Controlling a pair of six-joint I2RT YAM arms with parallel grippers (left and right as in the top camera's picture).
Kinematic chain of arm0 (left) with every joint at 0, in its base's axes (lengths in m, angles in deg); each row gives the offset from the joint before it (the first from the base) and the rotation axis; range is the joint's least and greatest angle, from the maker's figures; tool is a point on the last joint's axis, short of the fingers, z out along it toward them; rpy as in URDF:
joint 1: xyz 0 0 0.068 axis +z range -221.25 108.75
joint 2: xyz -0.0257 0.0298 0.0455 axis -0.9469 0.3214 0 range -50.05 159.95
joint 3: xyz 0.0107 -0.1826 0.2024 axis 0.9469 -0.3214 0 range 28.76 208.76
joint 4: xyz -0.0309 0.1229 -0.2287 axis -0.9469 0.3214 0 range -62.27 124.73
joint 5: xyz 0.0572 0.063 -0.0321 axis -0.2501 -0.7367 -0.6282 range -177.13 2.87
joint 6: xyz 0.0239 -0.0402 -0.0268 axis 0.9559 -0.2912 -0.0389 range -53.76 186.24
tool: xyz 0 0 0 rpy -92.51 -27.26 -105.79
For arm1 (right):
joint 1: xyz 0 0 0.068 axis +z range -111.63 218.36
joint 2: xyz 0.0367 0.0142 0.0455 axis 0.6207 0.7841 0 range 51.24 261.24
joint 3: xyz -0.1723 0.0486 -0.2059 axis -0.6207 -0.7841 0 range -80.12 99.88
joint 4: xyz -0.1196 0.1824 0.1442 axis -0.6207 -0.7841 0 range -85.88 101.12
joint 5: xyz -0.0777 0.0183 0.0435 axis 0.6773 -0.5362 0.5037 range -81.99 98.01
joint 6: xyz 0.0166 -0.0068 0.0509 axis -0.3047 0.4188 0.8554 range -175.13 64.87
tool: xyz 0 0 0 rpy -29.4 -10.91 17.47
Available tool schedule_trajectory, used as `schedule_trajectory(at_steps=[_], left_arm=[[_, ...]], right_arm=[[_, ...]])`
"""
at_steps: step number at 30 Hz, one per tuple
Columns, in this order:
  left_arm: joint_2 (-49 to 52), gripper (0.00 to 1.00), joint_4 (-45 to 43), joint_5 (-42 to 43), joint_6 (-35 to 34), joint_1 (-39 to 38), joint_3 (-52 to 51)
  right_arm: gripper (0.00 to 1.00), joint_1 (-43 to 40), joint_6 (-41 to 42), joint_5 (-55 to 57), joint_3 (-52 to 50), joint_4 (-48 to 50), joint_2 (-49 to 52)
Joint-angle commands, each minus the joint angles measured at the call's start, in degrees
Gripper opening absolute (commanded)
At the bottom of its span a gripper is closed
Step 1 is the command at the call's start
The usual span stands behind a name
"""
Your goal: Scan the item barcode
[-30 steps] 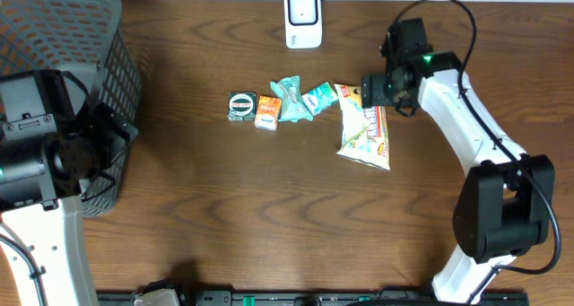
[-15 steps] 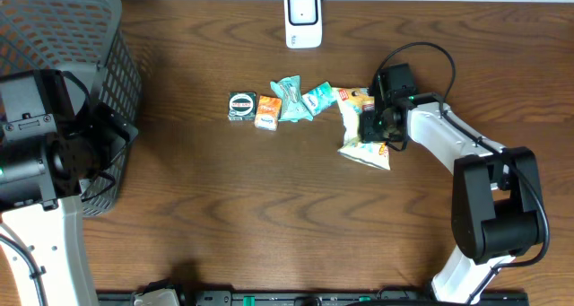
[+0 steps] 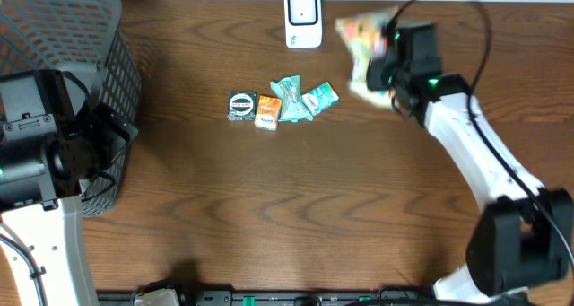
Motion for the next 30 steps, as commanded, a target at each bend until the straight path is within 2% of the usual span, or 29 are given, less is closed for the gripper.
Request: schedule_trajectory(at_steps=[1,3,7,11,15,18,21,25,30], left_arm=[[-0.26,0.98,0.17,-0.33,-0.24,0.35,0.61],[-0.26,0.98,0.17,-0.33,-0.24,0.35,0.61],[-0.26,0.98,0.17,-0.33,-0.24,0.35,0.61],[-0.26,0.98,0.17,-0.33,-0.24,0.35,0.61],[-0.26,0.98,0.17,-0.33,-0.24,0.35,0.61],[-0.26,0.98,0.17,-0.33,-0.24,0.35,0.61],[-0.26,0.98,0.17,-0.33,-0.24,0.35,0.61],[-0.26,0.98,0.17,-0.33,-0.24,0.35,0.61],[-0.26,0.98,0.17,-0.33,-0.24,0.35,0.61]], right_arm=[[0.01,1.60,0.74,1.44,1.07,5.07,-0.13],[0.01,3.58,1.33,1.60,1.20,13.99,2.58],[0.01,5.77,1.36,5.86,5.53,23.26,9.99],[0.01,6.71,0.96,5.75,19.23,18.16,20.33],[0.01,7.98,-4.52,5.53,37.99,10.01,32.63],[0.01,9.05,-6.25,5.60,48.81,7.56,40.57],[0.01,9.70,-7.13,8.00,50.84,12.31,44.17],[0.02,9.57,-7.23,14.23,50.84,13.40,44.19],[0.01,6.60,-8.33,27.63,50.84,8.83,41.53]])
